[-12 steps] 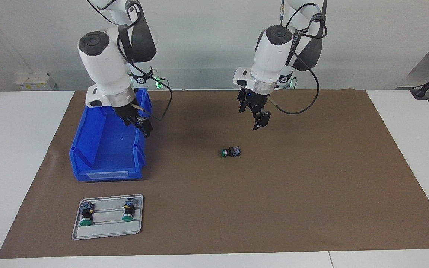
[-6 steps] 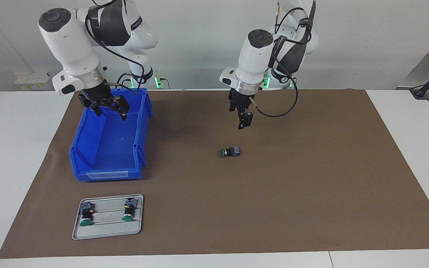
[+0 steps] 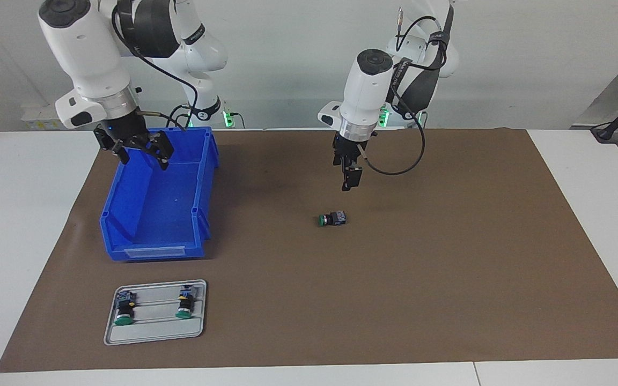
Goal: Place and press button with both arms
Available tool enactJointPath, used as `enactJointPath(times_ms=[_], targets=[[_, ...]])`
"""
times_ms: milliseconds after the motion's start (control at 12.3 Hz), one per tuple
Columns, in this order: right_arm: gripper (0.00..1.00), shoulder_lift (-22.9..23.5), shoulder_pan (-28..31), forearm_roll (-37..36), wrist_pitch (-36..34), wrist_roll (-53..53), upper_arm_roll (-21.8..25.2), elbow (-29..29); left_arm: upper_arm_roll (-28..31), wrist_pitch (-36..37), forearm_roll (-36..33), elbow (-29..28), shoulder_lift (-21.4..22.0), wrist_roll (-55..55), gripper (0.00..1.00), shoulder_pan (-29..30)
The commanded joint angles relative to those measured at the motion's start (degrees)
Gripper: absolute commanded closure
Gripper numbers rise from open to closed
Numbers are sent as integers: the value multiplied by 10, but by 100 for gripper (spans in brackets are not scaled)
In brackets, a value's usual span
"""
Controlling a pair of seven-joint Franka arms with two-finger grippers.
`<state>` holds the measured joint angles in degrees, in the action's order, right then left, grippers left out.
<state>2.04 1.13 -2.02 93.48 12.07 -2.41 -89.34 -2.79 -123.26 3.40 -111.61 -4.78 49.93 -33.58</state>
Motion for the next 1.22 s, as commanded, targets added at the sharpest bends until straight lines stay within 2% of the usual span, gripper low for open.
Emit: enactJointPath(times_ms=[0, 244, 406, 731, 1138], targets=[[0, 20, 8, 2, -22, -18, -5, 23, 9, -32, -9, -5, -36, -2, 0, -25], [0, 3, 9, 4, -31, -38, -6, -1, 9, -58, -14, 2, -78, -36, 0, -39], [1, -5, 8, 9, -31, -36, -6, -13, 9, -66, -61, 42, -139, -89, 0, -52], [2, -53, 9, 24, -7, -35, -6, -73, 9, -97, -76, 43, -150, -99, 0, -49], [2, -56, 11, 25, 6, -40, -6, -68, 9, -118, -92, 32, -171, -99, 0, -51]])
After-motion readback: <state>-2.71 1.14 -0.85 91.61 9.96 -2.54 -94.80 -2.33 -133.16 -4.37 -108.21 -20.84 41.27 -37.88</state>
